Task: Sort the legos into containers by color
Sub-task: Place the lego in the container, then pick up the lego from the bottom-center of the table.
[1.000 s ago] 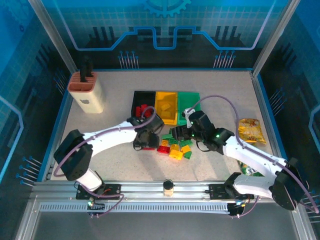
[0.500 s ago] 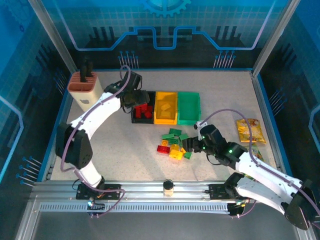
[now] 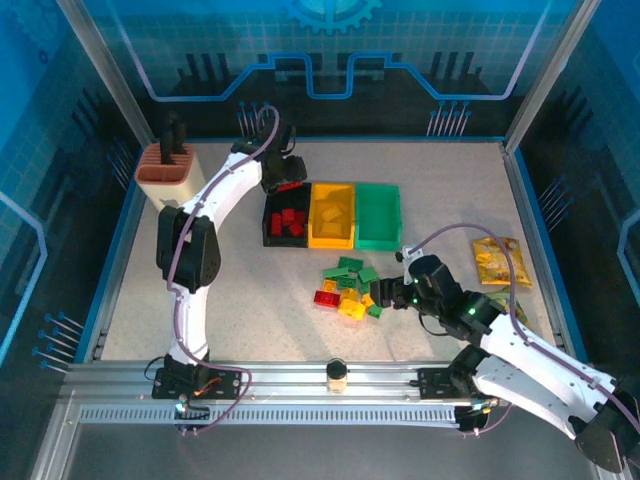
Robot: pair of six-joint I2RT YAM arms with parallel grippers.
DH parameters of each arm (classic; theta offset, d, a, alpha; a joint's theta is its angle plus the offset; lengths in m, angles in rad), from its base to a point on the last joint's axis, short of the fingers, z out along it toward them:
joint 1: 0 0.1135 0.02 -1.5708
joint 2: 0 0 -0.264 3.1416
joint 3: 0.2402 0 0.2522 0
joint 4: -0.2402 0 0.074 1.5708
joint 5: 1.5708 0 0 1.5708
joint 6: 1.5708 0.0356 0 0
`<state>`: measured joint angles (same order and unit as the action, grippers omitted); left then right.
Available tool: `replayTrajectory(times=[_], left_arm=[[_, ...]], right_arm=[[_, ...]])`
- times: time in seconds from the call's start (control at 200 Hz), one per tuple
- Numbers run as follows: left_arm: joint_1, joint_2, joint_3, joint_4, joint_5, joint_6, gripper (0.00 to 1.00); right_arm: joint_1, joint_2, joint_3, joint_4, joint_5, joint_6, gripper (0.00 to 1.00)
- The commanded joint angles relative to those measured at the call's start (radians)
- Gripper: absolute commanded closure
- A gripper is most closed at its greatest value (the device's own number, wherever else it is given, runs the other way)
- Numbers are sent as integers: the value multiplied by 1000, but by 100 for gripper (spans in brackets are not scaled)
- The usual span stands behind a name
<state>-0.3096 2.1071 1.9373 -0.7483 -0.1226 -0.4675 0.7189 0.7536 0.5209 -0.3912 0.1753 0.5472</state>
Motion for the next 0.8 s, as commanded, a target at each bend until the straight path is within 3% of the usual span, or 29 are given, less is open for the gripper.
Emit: replayTrajectory(times=[0.0,0.15,0.495,0.795], left_arm=[[9,12,66,-59,21,30,34],[7,-43,43,-42,39,26,29],[6,-203,-81,1,55,33,29],[2,-514,-366,150,125,23,29]], right_arm=[[0,-24,-11,-17,-1,8,20],[9,-21,-3,-18,-14,-25,19],[40,45,41,2,-24,-61,19],[84,269,195,-24,-156,-298,16]])
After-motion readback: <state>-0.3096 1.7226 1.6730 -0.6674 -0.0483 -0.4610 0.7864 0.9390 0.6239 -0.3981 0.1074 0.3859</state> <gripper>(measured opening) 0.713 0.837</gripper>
